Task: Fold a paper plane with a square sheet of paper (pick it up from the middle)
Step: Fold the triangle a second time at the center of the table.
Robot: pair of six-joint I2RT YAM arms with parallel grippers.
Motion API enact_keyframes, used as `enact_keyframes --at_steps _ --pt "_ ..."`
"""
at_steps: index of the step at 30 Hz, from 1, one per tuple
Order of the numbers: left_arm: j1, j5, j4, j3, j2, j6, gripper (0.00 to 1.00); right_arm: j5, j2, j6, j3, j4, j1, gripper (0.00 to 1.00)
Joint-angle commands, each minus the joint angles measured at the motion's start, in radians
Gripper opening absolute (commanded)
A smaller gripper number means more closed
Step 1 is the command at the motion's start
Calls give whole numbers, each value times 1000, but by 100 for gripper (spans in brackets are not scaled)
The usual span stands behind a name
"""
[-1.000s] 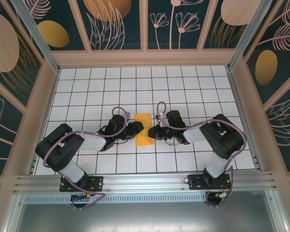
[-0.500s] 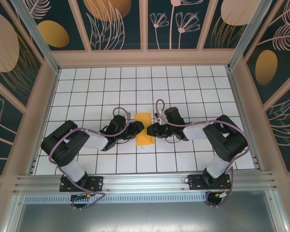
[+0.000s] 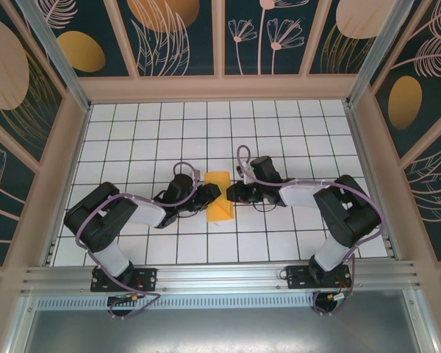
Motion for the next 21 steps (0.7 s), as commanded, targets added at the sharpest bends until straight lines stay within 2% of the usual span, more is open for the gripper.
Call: enact_keyframes --at_steps 1,10,21 --pt "-6 -3 -13 22 3 25 39 -7 13 -41 33 -28 -10 18" --pt "-6 -14 -40 32 -8 37 40 -40 64 -102 77 -52 -27 1" --pt "-6 -47 -67 27 -54 45 44 -167 177 -226 172 -126 -44 0"
